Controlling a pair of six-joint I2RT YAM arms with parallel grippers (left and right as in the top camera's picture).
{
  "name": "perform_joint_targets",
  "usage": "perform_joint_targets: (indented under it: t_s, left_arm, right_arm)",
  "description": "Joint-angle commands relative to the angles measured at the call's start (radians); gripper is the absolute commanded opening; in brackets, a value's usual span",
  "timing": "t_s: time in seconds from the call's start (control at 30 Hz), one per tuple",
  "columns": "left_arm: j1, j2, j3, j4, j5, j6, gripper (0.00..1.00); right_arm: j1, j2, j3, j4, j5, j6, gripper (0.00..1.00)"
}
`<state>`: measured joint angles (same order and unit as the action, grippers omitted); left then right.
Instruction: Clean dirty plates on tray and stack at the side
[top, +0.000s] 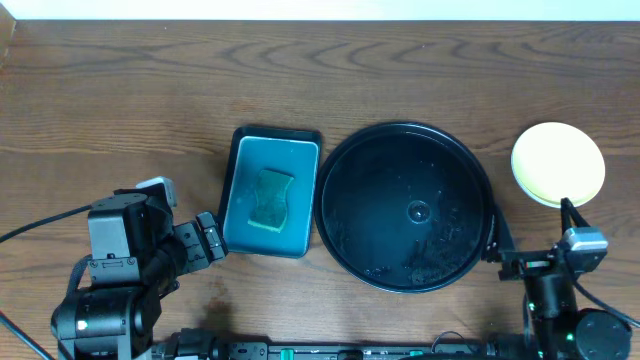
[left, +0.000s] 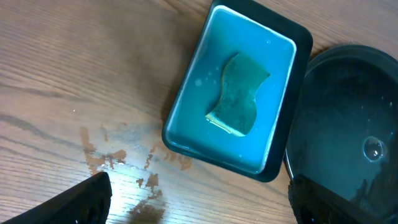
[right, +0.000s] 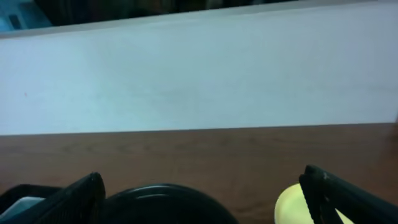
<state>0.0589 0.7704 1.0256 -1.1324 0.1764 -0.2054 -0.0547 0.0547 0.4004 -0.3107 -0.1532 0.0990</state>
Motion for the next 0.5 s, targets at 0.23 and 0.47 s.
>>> perform_joint_targets:
  t_s: [0.23,0.47]
  left_arm:
    - [0.005,0.001,0.005,-0.001,-0.012,0.01,0.92]
    - [0.005,0.001,0.005,-0.001,-0.012,0.01,0.92]
  right_arm:
    - [0.017,-0.05,-0.214,0.216,-0.008,0.027,0.99]
    - [0.017,-0.05,-0.38,0.427,0.007,0.027,0.99]
